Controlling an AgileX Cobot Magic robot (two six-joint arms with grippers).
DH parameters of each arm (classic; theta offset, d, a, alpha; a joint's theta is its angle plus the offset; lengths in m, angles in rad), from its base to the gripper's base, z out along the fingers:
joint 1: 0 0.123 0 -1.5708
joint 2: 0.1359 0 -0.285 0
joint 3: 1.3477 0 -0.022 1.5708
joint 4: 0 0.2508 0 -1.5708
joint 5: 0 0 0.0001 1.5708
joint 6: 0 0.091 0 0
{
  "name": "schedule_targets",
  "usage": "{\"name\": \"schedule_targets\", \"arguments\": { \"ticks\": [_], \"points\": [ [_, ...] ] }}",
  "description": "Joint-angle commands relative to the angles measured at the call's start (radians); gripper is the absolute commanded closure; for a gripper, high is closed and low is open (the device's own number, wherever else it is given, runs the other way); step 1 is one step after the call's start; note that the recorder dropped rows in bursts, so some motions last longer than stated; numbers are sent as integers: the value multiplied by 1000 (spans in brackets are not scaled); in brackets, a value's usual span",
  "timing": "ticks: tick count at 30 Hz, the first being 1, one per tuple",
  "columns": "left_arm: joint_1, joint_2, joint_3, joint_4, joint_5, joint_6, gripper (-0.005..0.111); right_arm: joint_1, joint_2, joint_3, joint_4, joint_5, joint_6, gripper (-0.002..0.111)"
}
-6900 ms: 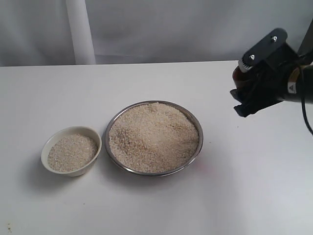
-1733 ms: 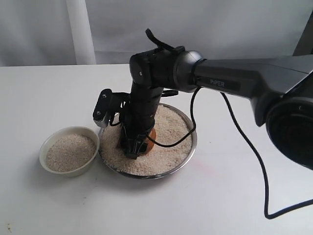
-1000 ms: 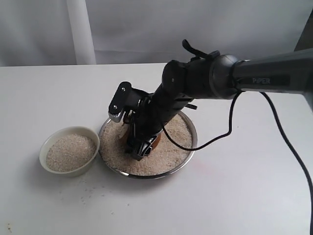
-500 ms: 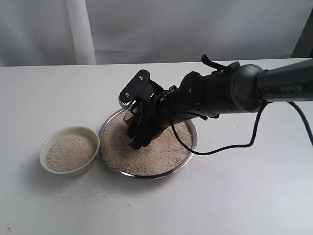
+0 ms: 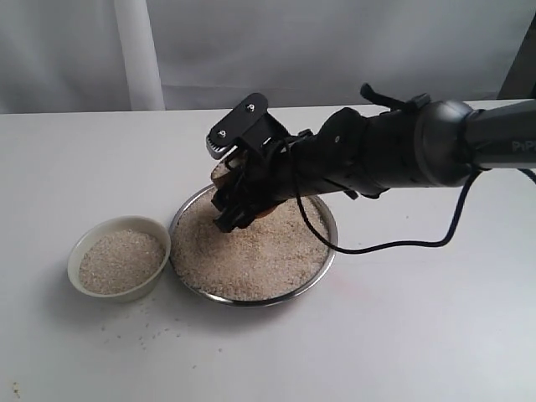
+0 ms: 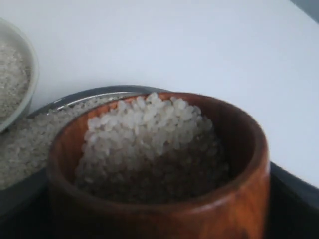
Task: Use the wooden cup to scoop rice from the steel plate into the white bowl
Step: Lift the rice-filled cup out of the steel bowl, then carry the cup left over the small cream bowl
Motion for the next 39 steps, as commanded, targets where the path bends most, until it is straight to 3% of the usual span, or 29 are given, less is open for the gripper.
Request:
{"name": "schedule_targets", "arguments": {
  "ticks": [1, 15, 26, 32, 39],
  "points": [
    [0, -2, -4, 3, -7, -1, 107, -7, -59, 0, 7, -14, -62, 108],
    [0, -2, -4, 3, -7, -1, 107, -4, -79, -184, -1, 270, -183, 108],
    [0, -2, -4, 3, -7, -1, 107, 59, 16, -480, -392, 640, -110, 108],
    [0, -2, -4, 3, -7, -1, 107, 139, 145, -707, -587, 689, -33, 108],
    [0, -2, -4, 3, -7, -1, 107, 250, 271, -785, -820, 703, -6, 108]
  ]
}}
